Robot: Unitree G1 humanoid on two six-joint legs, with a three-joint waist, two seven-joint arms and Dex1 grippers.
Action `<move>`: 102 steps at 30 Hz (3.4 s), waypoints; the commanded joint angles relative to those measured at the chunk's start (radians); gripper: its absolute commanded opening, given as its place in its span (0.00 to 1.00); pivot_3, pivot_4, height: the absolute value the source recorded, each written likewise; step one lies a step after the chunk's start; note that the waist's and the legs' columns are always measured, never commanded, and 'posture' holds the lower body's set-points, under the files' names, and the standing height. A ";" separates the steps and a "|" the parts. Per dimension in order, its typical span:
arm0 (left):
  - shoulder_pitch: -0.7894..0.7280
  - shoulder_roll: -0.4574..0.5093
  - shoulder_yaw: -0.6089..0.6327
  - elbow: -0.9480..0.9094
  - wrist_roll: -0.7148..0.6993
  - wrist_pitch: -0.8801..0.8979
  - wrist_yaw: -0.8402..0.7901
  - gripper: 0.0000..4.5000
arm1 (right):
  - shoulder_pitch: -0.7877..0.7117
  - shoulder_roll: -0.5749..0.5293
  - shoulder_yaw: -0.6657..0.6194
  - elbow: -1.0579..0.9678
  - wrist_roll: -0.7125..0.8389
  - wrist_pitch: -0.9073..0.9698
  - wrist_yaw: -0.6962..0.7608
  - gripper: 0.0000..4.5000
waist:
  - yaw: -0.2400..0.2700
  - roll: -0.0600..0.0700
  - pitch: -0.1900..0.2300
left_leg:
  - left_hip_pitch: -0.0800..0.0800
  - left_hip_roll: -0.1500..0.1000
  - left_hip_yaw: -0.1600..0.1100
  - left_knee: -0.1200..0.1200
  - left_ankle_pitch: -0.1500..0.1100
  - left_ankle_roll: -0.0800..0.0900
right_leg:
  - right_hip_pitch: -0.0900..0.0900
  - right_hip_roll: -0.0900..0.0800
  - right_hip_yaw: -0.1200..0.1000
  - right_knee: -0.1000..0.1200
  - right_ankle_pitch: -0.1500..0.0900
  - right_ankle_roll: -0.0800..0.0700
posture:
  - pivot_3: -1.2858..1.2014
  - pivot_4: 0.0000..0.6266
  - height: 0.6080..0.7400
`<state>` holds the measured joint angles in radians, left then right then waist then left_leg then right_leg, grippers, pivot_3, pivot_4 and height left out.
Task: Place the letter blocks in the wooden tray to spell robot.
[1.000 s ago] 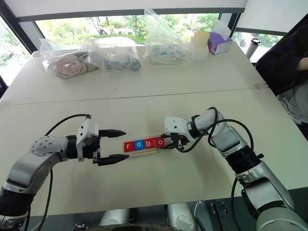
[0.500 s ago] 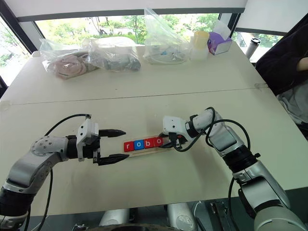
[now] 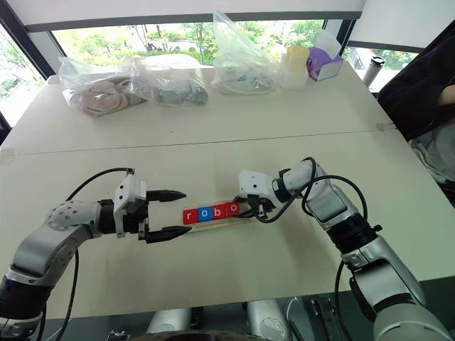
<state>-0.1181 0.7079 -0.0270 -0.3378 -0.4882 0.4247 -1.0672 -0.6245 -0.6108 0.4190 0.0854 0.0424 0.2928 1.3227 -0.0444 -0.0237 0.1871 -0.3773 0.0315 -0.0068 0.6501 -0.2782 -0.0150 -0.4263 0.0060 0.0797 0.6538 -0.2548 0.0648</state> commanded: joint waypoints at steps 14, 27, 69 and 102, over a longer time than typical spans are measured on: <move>-0.028 -0.010 -0.004 -0.013 -0.003 -0.009 0.004 1.00 | -0.015 -0.009 -0.011 -0.042 -0.002 0.009 0.007 0.36 | 0.000 0.000 0.000 | 0.000 0.000 0.000 0.000 0.000 0.000 | 0.000 0.000 0.000 0.000 0.000 0.000 | 0.52 0.24 1.00; -0.033 -0.015 -0.007 -0.008 0.000 -0.008 0.005 1.00 | -0.037 0.000 -0.044 -0.047 0.014 0.037 -0.016 0.99 | 0.000 0.000 0.000 | 0.000 0.000 0.000 0.000 0.000 0.000 | 0.000 0.000 0.000 0.000 0.000 0.000 | 0.52 0.24 1.00; -0.083 -0.036 -0.033 0.037 0.013 -0.025 -0.026 1.00 | 0.264 0.325 -0.720 -0.480 0.130 1.075 -1.013 0.34 | -0.002 0.000 -0.001 | 0.000 0.000 0.000 -0.001 0.000 -0.001 | 0.000 0.001 0.001 0.001 0.000 0.000 | 0.52 0.24 1.00; -0.099 -0.061 -0.056 0.051 0.023 -0.036 -0.025 1.00 | 0.322 -0.063 -0.467 -0.804 0.340 0.954 -0.717 0.99 | -0.002 0.000 0.000 | -0.003 -0.001 0.000 -0.002 0.000 -0.001 | -0.001 0.000 0.001 -0.004 -0.003 -0.001 | 0.52 0.24 1.00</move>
<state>-0.2103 0.6461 -0.0923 -0.2688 -0.4625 0.4050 -1.0911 -0.2958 -0.6325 -0.0505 -0.7141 0.3542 1.3804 0.4921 -0.0469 -0.0232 0.1870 -0.3800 0.0304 -0.0072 0.6482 -0.2778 -0.0156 -0.4269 0.0061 0.0801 0.6488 -0.2594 0.0664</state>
